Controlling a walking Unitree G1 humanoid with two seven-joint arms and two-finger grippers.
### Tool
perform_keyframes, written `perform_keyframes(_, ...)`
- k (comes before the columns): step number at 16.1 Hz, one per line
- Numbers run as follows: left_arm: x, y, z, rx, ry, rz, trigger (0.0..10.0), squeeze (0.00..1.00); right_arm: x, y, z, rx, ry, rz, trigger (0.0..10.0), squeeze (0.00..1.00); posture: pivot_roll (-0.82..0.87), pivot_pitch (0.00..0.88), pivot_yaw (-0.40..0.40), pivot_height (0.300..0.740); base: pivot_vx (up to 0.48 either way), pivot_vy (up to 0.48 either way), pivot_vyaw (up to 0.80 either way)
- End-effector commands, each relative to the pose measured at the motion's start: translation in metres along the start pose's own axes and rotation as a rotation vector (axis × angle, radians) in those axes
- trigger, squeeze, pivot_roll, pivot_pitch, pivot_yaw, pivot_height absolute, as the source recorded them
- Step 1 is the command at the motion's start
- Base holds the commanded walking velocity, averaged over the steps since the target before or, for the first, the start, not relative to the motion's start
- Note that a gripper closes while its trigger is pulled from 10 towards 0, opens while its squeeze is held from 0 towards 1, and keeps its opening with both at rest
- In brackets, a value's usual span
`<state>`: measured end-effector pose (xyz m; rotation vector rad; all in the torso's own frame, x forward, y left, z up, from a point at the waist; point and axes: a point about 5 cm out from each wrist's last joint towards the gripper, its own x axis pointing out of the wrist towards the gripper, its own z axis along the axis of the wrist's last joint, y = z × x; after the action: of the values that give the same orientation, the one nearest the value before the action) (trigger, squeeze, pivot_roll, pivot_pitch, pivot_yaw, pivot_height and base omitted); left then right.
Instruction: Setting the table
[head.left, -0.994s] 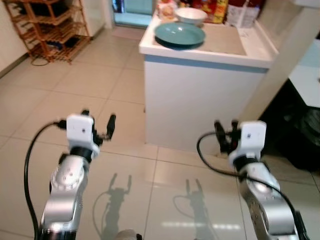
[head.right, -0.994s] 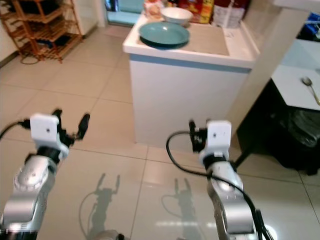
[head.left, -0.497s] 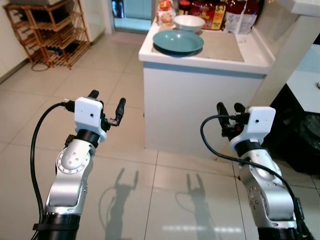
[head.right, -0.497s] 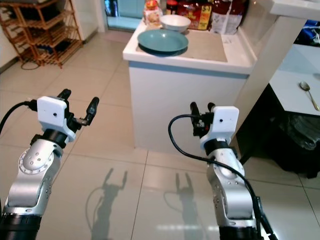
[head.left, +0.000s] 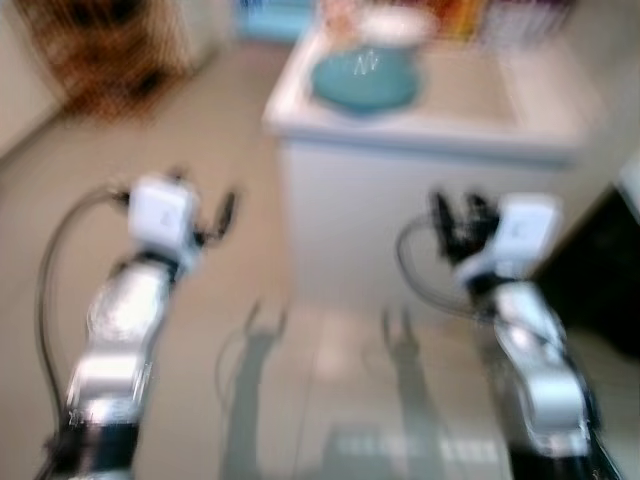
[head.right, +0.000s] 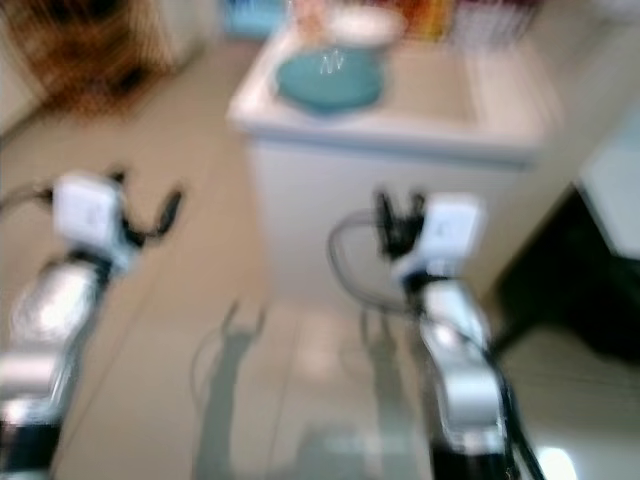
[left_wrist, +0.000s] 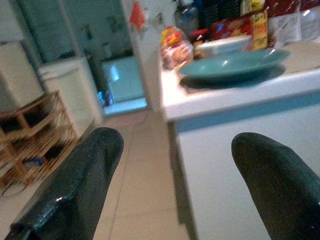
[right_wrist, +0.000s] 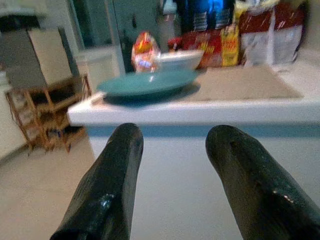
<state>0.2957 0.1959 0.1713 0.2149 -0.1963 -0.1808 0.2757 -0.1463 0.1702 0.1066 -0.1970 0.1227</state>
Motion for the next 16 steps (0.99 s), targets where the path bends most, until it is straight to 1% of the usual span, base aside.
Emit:
perform_keyframes(1,0.005,-0.013,0.007,-0.017,-0.028,-0.051,10.0,0.00,-0.004,-0.013,0.001,-0.010,0.009,-0.044,10.0,0.00,0.13,0.027,0.019,0.740,0.480,0.000,0.00)
perform_keyframes(3,0.007,-0.011,0.011,-0.011,-0.040,-0.052,10.0,0.00,-0.003,-0.011,0.005,-0.007,-0.003,-0.035,10.0,0.00,0.13,0.033,0.022,0.740,0.480,0.000,0.00)
perform_keyframes(6,0.015,-0.008,0.024,-0.006,-0.074,-0.053,10.0,0.00,0.001,-0.008,0.011,0.009,-0.022,-0.026,10.0,0.00,0.13,0.029,0.018,0.740,0.480,0.000,0.00)
perform_keyframes(8,0.017,-0.010,0.026,-0.011,-0.080,-0.061,10.0,0.00,0.001,-0.009,0.014,0.030,-0.031,-0.037,10.0,0.00,0.13,0.031,0.038,0.740,0.480,0.000,0.00)
perform_keyframes(11,0.019,-0.015,0.029,-0.016,-0.088,-0.080,10.0,0.00,0.001,-0.014,0.017,0.043,-0.029,-0.065,10.0,0.00,0.12,0.034,0.038,0.740,0.480,0.000,-0.80)
perform_keyframes(16,0.024,-0.018,0.031,-0.039,-0.092,-0.081,10.0,0.00,0.003,-0.015,0.020,0.022,-0.025,-0.057,10.0,0.00,0.11,0.037,0.042,0.740,0.480,0.000,0.00)
